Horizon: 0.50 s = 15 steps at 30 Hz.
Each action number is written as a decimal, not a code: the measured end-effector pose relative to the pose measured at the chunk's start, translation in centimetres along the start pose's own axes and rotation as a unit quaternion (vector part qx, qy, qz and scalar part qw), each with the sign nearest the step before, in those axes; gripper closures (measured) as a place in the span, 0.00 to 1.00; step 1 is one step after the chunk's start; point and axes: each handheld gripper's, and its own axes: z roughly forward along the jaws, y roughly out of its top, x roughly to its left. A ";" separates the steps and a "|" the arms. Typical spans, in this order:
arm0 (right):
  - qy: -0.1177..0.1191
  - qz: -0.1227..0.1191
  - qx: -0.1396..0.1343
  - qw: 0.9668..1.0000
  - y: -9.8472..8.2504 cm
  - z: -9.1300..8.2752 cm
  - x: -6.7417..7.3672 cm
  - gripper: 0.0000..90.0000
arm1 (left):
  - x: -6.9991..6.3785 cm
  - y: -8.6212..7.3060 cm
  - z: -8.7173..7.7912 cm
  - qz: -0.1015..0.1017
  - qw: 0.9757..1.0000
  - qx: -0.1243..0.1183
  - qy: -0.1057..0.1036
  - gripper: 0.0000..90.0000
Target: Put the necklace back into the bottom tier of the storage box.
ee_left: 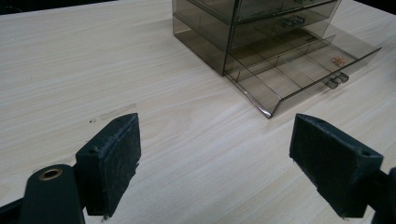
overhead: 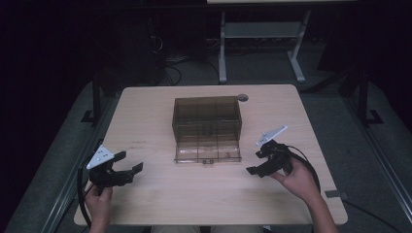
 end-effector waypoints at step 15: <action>-0.006 0.016 -0.005 1.000 -2.1 -0.7 0.0 0.29 | 0.0 0.0 0.0 -0.002 1.000 0.001 0.000 0.18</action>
